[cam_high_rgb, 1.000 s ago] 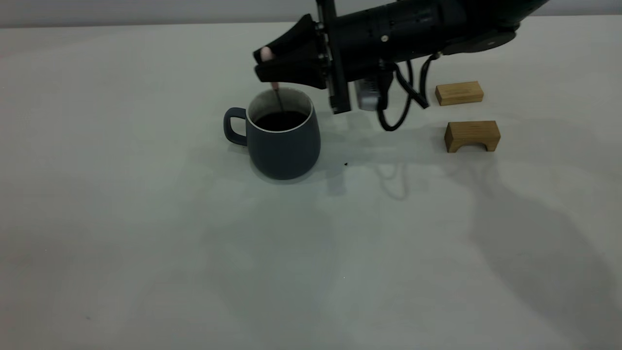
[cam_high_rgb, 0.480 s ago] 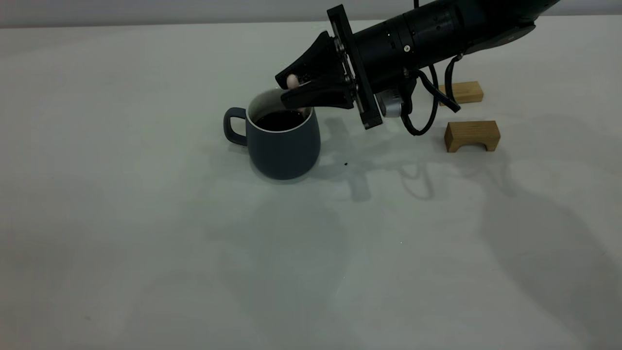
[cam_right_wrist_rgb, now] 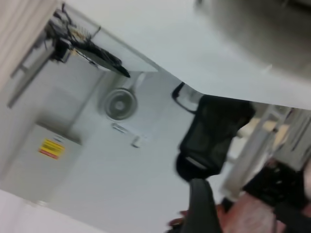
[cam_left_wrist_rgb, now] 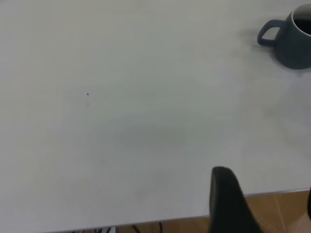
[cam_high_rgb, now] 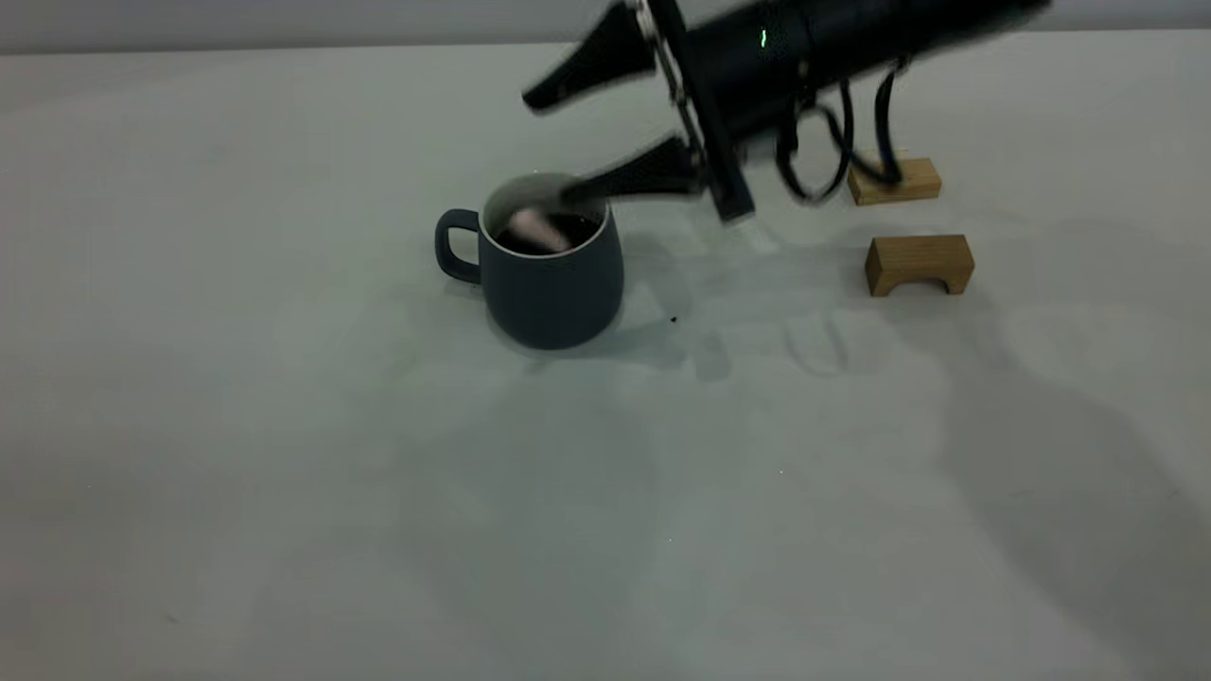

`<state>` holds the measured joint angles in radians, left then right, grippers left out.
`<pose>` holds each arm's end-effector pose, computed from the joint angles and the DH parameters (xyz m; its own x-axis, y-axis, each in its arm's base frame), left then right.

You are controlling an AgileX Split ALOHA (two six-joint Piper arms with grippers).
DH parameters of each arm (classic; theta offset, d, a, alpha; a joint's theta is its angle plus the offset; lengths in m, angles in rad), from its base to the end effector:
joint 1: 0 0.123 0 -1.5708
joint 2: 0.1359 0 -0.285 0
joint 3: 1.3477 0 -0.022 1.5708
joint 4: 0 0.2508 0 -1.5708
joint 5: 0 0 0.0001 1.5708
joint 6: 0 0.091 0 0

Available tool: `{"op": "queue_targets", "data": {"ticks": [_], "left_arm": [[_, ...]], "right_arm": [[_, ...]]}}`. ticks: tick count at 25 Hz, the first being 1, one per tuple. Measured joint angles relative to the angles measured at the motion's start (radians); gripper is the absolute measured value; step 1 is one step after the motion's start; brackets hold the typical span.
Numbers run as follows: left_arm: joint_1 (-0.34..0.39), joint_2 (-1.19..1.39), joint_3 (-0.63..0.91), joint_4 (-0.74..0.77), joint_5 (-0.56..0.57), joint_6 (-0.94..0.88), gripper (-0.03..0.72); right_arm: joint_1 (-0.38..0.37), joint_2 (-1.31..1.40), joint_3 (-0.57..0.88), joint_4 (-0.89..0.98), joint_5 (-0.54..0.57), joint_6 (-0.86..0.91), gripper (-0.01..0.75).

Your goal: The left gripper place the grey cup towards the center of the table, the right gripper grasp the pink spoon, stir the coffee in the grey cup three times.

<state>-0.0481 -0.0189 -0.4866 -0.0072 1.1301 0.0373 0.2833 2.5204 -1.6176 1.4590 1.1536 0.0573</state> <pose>-0.0092 -0.0002 0.2679 -0.5092 0.0588 -0.8587 0.0711 0.9971 0.0261 0.4171 0.2076 0.0553 -0.7066 0.2196 0.6727 0.7052 0.2973 0.6437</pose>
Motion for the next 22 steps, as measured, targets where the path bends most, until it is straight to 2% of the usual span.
{"op": "queue_targets", "data": {"ticks": [7, 18, 22], "left_arm": [[0.000, 0.000, 0.000, 0.000, 0.000, 0.000, 0.461], [0.000, 0.000, 0.000, 0.000, 0.000, 0.000, 0.461], [0.000, 0.000, 0.000, 0.000, 0.000, 0.000, 0.461]], "right_arm": [[-0.002, -0.252, 0.000, -0.269, 0.002, 0.098, 0.516], [-0.002, -0.759, 0.001, -0.956, 0.062, 0.412, 0.346], [-0.003, -0.947, 0.001, -1.150, 0.075, 0.432, 0.287]]}}
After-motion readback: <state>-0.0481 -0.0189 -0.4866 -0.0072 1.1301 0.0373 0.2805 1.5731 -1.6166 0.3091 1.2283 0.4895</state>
